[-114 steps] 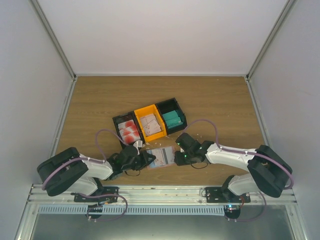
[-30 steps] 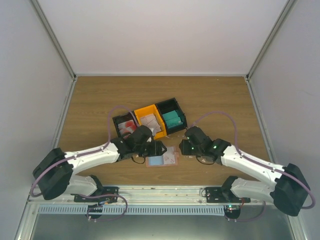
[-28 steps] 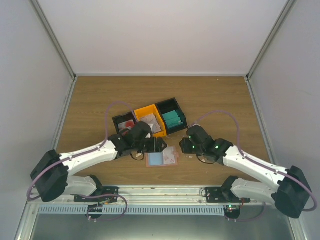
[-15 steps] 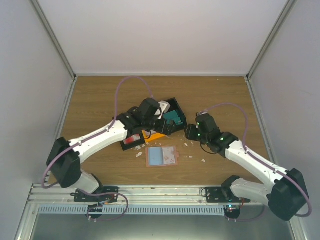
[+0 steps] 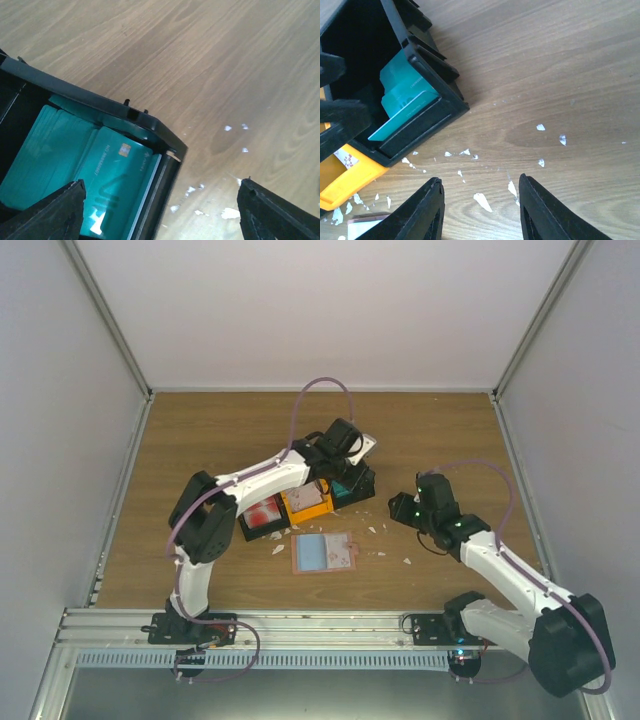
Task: Put the credit cards into the card holder
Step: Pick up the credit card from the storage box.
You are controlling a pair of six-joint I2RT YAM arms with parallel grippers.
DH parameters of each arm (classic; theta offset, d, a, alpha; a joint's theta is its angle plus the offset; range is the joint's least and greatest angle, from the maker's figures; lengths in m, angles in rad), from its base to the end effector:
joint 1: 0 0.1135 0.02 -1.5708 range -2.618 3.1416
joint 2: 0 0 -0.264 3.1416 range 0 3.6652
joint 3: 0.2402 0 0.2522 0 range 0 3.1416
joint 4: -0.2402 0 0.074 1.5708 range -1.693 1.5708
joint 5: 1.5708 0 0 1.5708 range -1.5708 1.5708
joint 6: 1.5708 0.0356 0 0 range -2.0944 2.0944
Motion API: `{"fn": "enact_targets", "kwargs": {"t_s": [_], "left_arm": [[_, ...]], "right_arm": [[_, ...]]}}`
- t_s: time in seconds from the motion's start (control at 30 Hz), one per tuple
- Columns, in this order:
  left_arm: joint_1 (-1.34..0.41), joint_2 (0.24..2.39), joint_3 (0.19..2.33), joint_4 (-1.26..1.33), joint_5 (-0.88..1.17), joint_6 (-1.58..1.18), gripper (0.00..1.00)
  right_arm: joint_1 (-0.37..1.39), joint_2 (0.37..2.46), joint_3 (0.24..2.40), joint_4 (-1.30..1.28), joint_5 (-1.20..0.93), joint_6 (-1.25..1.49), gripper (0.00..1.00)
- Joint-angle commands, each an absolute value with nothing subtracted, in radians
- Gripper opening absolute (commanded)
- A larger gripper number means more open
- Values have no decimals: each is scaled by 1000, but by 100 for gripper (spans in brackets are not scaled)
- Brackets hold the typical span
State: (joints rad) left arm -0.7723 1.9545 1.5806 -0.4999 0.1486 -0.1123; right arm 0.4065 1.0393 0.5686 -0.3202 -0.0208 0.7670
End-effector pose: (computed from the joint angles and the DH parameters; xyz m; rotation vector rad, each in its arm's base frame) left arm 0.3107 -0.3100 0.2409 0.8796 2.3580 -0.5605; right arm 0.1915 0.0832 0.2055 0.4274 2.4037 0.5767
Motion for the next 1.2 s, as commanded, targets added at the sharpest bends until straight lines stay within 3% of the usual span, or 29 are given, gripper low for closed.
{"fn": "enact_targets", "kwargs": {"t_s": [0.0, 0.27, 0.43, 0.8, 1.17], "left_arm": [[-770, 2036, 1675, -593, 99, -34, 79], [-770, 2100, 1730, -620, 83, -42, 69], [-770, 2140, 1778, -674, 42, -32, 56], [-770, 2161, 1774, -707, 124, -16, 51], [-770, 2166, 1776, -700, 128, -6, 19]], "right_arm": [[373, 1004, 526, -280, -56, 761, 42], [366, 1041, 508, -246, -90, 743, 41], [362, 1078, 523, -241, -92, 720, 41], [355, 1101, 517, -231, -105, 701, 41], [355, 1100, 512, -235, -106, 700, 41]]}}
